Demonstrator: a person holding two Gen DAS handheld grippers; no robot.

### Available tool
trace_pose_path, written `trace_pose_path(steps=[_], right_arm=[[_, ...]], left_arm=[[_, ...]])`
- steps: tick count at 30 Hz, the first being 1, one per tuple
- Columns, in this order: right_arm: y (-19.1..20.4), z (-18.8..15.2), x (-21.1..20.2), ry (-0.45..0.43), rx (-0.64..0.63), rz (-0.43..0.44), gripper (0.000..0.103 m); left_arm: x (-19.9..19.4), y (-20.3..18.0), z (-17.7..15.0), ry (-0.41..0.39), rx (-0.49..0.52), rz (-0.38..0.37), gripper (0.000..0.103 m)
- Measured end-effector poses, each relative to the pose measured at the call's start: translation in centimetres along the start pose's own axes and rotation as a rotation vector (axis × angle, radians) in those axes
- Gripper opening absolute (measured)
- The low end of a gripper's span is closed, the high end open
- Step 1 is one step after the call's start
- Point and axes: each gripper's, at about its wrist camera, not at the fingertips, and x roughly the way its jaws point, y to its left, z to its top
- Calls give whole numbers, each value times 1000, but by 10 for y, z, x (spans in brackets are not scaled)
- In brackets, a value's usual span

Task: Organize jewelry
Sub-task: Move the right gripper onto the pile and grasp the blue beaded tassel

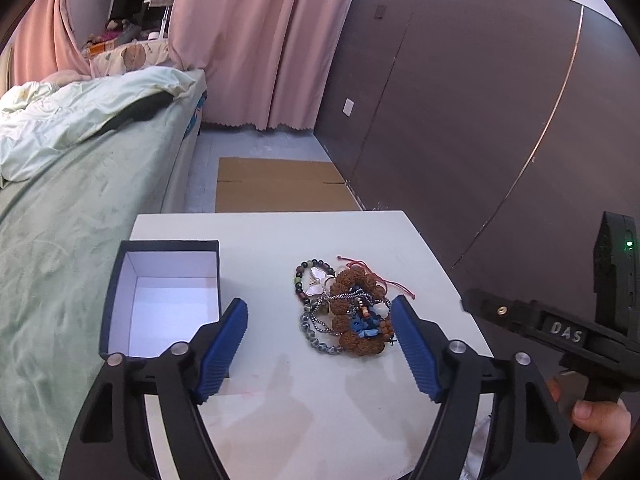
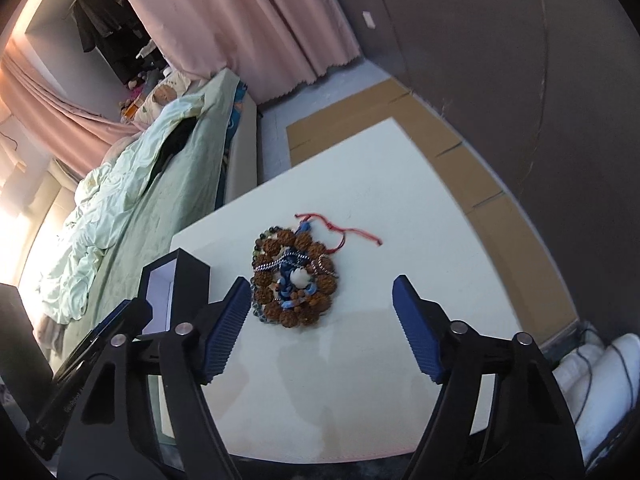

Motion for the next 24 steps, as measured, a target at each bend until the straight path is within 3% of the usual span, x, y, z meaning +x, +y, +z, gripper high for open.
trace_pose_path(steps=[5,16,21,24], right_arm=[[0,1,30,85,31,34,59],[13,0,67,167,19,39,55],[24,-3,84,187,-35,-23,54],[28,-6,94,198,-67,-71,44]], left_arm=[[4,5,4,-1,-30,-12,66],[9,21,12,12,-75,-5,65],[9,26,14,12,-95,-7,65],[9,26,15,12,-101,-11,65]])
